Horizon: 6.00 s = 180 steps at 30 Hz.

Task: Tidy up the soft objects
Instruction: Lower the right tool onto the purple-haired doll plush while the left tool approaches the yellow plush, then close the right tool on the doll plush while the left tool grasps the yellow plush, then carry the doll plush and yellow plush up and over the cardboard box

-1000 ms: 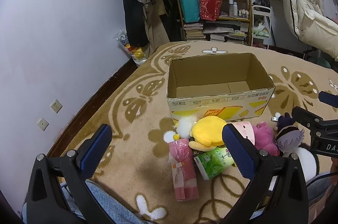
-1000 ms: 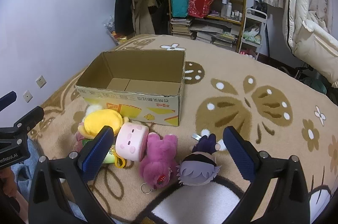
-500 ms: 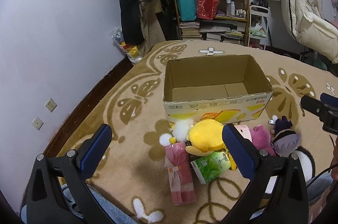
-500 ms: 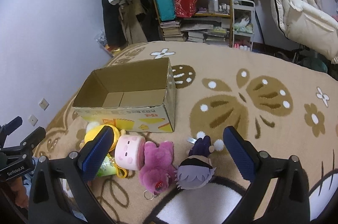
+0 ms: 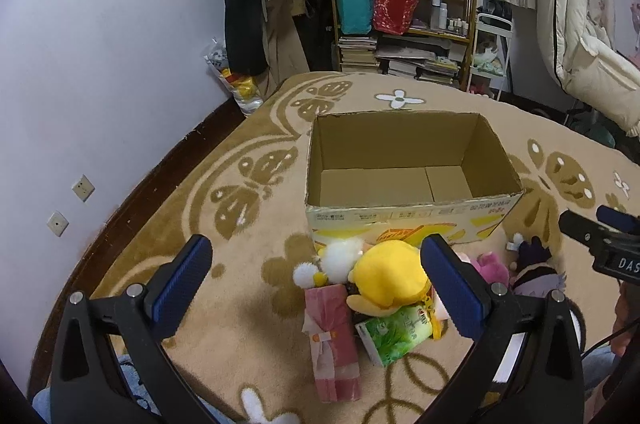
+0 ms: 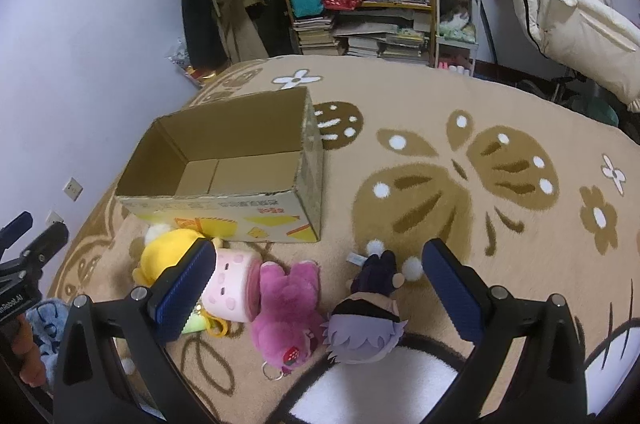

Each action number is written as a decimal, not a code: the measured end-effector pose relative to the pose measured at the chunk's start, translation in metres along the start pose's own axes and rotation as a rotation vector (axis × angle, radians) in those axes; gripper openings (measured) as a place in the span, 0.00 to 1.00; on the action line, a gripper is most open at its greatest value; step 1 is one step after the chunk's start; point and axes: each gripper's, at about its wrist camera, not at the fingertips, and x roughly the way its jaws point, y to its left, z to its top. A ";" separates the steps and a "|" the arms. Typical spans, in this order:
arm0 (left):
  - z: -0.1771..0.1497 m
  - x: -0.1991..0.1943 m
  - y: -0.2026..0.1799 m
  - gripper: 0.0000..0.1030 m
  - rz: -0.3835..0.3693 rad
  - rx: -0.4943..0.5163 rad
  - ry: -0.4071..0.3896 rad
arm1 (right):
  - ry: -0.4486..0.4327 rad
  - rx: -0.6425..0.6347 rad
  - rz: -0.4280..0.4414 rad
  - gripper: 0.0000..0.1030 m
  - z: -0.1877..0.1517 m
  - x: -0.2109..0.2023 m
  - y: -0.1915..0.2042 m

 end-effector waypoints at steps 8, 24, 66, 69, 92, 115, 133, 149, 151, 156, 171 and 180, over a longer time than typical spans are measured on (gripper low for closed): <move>0.006 0.019 -0.012 1.00 -0.062 0.016 0.052 | 0.057 0.044 -0.006 1.00 0.006 0.023 -0.011; 0.005 0.070 -0.059 1.00 -0.099 0.159 0.116 | 0.222 0.075 -0.068 1.00 -0.001 0.073 -0.025; -0.036 0.129 -0.082 1.00 -0.071 0.303 0.337 | 0.504 0.126 -0.101 0.60 -0.036 0.138 -0.049; -0.035 0.131 -0.079 1.00 -0.070 0.303 0.348 | 0.505 0.131 -0.104 0.60 -0.037 0.139 -0.050; -0.044 0.130 -0.092 1.00 0.012 0.434 0.305 | 0.505 0.122 -0.109 0.60 -0.034 0.141 -0.047; -0.044 0.120 -0.095 0.74 -0.048 0.408 0.299 | 0.453 0.082 -0.092 0.52 -0.036 0.127 -0.016; -0.040 0.110 -0.080 0.74 -0.008 0.371 0.262 | 0.261 0.041 -0.006 0.52 -0.010 0.084 -0.004; -0.039 0.088 -0.080 0.72 0.027 0.355 0.210 | 0.194 -0.021 -0.002 0.52 -0.009 0.071 0.005; -0.038 0.084 -0.077 0.71 0.025 0.342 0.206 | 0.182 -0.031 0.000 0.52 -0.009 0.066 0.009; -0.033 0.069 -0.069 0.71 0.024 0.311 0.173 | 0.148 -0.063 0.008 0.52 -0.010 0.053 0.017; -0.015 0.029 -0.048 0.71 0.009 0.202 0.051 | 0.035 -0.048 0.050 0.52 -0.001 0.021 0.021; 0.006 0.018 -0.034 0.71 -0.008 0.132 -0.029 | -0.055 -0.060 0.077 0.52 0.009 0.008 0.024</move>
